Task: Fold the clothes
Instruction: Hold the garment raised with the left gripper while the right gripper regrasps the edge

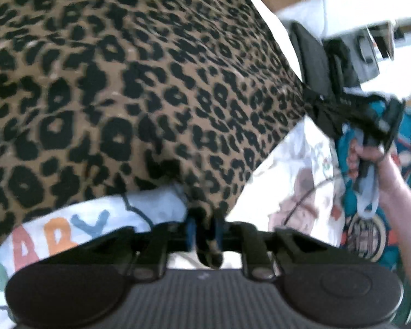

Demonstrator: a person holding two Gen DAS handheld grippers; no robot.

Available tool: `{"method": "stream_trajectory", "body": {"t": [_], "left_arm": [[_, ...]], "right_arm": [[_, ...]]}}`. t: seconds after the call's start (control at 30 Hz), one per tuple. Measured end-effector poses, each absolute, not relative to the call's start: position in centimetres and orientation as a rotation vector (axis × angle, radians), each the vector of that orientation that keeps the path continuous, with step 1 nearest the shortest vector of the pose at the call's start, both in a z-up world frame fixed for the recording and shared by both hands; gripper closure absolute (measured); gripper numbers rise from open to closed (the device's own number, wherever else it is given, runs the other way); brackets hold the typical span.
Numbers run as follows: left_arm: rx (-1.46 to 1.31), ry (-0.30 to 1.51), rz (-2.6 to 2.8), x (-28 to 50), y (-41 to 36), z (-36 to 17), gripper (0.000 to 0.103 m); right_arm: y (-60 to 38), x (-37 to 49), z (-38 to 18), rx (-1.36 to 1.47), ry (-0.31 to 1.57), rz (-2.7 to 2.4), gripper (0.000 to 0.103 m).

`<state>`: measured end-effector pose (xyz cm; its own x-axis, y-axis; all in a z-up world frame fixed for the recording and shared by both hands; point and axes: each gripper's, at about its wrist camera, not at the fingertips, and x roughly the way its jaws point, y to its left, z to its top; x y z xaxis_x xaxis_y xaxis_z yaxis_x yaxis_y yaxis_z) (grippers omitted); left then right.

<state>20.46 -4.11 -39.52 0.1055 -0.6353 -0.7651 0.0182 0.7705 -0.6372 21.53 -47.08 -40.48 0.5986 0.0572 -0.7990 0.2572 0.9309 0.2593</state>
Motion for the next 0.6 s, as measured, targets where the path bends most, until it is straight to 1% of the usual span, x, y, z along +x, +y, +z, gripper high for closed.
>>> {"method": "stream_trajectory", "body": {"t": [0.03, 0.1, 0.2, 0.37, 0.5, 0.53, 0.6], "left_arm": [[-0.57, 1.382, -0.509, 20.4, -3.5, -39.4, 0.068], [-0.607, 1.365, -0.504, 20.2, -2.5, -39.4, 0.064], [-0.646, 1.383, -0.484, 20.0, -2.0, -40.3, 0.064], [-0.712, 1.396, -0.501, 19.6, -2.3, -41.9, 0.064], [-0.689, 1.396, -0.517, 20.1, -3.2, -42.6, 0.065], [-0.683, 1.394, -0.523, 20.5, -3.5, -42.6, 0.066], [-0.67, 1.395, -0.525, 20.8, -4.0, -42.8, 0.072]], "right_arm": [[-47.0, 21.7, -40.3, 0.366, 0.917, -0.121, 0.102], [-46.8, 22.0, -39.6, 0.356, 0.894, -0.121, 0.102], [-46.8, 22.5, -39.3, 0.337, 0.896, -0.125, 0.102], [-47.0, 22.9, -40.9, 0.33, 0.937, -0.145, 0.102], [-47.7, 22.9, -41.6, 0.372, 0.965, -0.16, 0.1], [-47.9, 22.8, -41.5, 0.389, 0.96, -0.163, 0.099], [-48.4, 22.3, -41.2, 0.427, 0.938, -0.164, 0.094]]}}
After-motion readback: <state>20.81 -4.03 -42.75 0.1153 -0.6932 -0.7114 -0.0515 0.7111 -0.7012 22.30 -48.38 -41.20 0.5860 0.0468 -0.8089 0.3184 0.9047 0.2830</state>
